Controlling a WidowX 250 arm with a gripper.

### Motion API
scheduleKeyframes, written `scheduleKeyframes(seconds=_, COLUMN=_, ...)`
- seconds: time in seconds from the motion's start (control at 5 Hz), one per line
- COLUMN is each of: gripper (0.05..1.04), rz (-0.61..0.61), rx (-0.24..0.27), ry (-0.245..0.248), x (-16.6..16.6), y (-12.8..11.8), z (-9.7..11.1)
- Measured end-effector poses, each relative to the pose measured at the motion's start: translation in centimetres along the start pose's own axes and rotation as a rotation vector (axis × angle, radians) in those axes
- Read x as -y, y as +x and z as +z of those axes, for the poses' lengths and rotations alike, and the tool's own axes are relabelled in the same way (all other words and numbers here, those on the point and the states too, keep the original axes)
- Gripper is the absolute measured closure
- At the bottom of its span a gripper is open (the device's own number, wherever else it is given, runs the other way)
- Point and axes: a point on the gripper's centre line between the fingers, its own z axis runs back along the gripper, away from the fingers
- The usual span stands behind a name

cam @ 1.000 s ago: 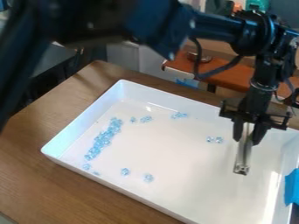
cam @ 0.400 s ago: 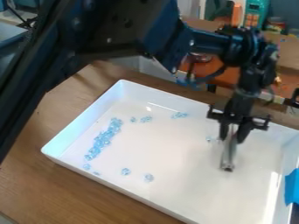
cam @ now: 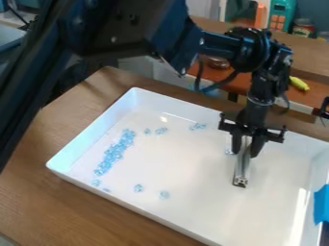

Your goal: Sweep into pile

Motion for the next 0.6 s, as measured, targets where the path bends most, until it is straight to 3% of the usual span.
scheduleKeyframes(seconds=0.6, gripper=0.73, rz=0.095, rx=-0.069, ry=0.018, x=-5.5, y=2.1, z=-1.1)
